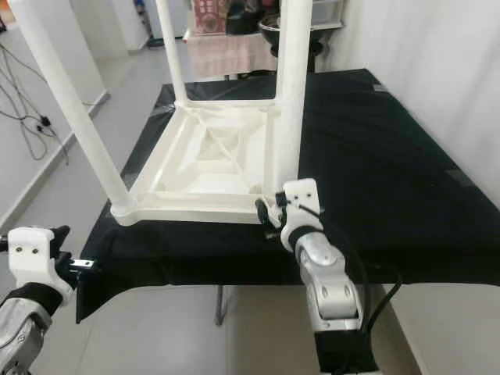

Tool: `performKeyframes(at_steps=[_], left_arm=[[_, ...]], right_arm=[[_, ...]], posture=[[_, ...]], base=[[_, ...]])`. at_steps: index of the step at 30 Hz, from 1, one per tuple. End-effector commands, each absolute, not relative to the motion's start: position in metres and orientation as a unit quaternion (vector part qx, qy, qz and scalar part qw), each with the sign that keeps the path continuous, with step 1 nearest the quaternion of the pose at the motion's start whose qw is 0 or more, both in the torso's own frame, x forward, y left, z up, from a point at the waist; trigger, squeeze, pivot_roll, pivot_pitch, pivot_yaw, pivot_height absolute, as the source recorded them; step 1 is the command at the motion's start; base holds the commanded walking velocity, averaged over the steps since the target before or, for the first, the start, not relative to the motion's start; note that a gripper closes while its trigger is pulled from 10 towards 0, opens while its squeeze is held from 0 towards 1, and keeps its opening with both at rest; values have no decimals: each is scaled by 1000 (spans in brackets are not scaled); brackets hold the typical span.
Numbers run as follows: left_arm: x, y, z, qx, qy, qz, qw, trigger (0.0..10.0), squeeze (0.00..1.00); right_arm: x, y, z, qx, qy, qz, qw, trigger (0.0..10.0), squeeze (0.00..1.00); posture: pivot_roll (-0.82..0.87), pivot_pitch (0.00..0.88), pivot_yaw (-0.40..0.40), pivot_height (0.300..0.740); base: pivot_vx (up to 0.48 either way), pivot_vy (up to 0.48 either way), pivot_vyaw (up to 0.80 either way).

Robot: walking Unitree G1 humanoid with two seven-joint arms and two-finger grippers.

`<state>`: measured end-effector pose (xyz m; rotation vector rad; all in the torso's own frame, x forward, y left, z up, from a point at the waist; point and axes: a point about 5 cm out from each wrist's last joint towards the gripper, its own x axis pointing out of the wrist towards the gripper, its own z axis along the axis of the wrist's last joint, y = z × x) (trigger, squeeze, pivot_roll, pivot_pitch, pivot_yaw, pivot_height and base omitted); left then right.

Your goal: Building children table

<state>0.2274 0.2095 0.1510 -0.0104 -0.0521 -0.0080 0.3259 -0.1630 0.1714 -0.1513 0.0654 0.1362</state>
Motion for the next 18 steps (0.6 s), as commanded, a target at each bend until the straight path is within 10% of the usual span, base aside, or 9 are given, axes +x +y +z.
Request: performKeyframes(at_steps=[1,18], left_arm=[[227,215,150,3,-24,0,1000,10000,0],[230,217,154,-24,-30,-32,999,10000,0]], right_arm=[[328,-163,170,-74,34,63,995,10000,0],[354,-134,202,-65,-31,93,993,10000,0]], posture=[[-41,51,86,740],[-33,68,71,740]], base=[[0,0,0],[0,0,0]])
